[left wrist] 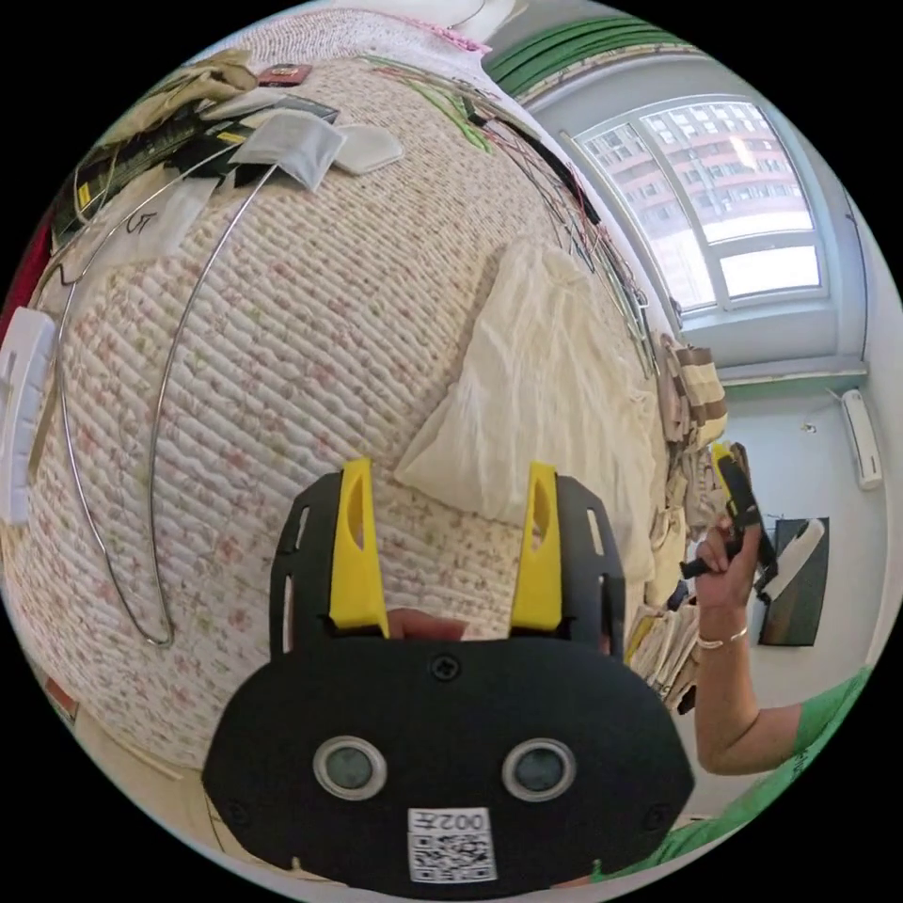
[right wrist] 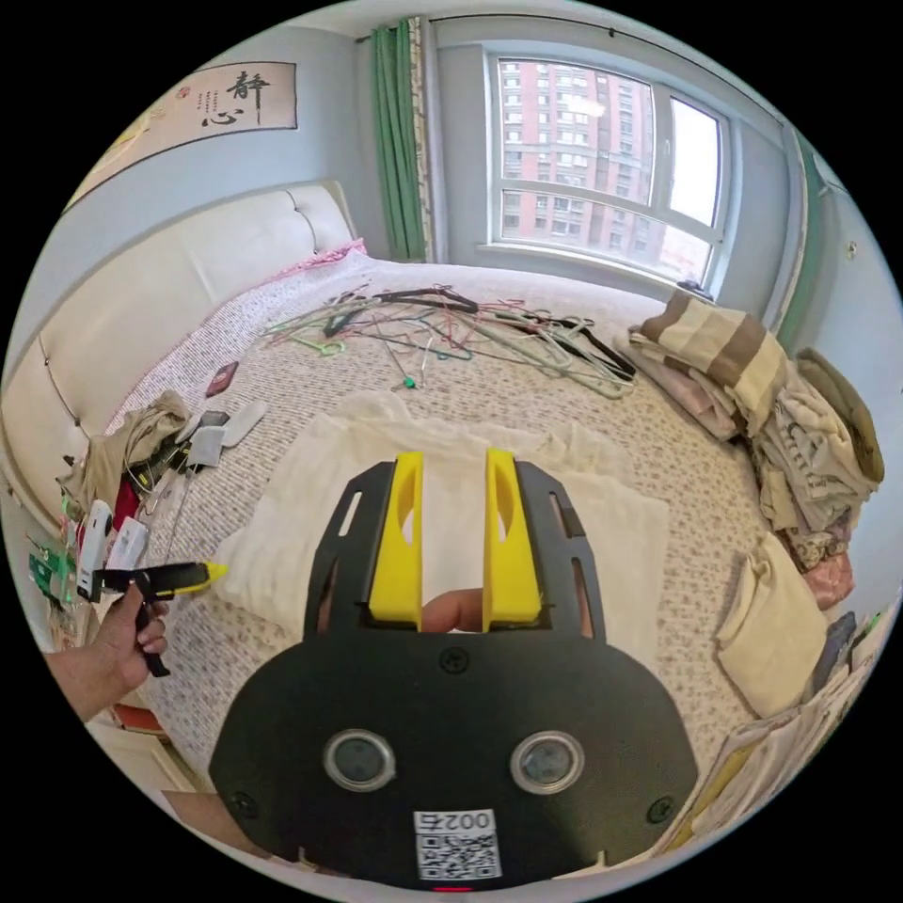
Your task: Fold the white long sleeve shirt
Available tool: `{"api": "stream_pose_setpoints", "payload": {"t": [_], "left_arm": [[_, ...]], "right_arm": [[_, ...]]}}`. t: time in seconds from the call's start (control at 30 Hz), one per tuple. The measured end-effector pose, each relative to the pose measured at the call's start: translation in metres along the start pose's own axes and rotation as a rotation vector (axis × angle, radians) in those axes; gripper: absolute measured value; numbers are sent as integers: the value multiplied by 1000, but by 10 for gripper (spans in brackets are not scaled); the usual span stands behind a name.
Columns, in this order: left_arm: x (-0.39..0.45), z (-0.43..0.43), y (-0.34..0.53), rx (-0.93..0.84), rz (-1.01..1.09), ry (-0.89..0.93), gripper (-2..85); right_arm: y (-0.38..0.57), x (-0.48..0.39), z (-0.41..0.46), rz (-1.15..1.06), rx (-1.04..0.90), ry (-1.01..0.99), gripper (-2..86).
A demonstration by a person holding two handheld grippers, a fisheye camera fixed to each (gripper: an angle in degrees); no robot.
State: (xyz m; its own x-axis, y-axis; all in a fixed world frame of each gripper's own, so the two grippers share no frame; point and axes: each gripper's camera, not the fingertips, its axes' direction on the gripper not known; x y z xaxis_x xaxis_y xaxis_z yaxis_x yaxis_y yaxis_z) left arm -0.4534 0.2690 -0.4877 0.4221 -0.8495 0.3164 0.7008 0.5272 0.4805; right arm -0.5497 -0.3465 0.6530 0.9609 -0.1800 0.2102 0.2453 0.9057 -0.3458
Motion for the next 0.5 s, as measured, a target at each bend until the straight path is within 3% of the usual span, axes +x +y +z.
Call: {"api": "stream_pose_setpoints", "payload": {"t": [0.07,0.1,0.17,0.5], "left_arm": [[20,15,-2,-13,18,-200,143],[24,19,-3,-29,17,-242,126],[40,36,-7,-93,72,-217,11],[51,48,3,-51,35,-268,-15]], "right_arm": [[-20,-25,13,-31,4,-44,115],[-32,-41,25,-50,-11,-76,118],[-50,-67,46,-80,-41,-106,123],[-134,-184,219,-145,-505,-28,169]]}}
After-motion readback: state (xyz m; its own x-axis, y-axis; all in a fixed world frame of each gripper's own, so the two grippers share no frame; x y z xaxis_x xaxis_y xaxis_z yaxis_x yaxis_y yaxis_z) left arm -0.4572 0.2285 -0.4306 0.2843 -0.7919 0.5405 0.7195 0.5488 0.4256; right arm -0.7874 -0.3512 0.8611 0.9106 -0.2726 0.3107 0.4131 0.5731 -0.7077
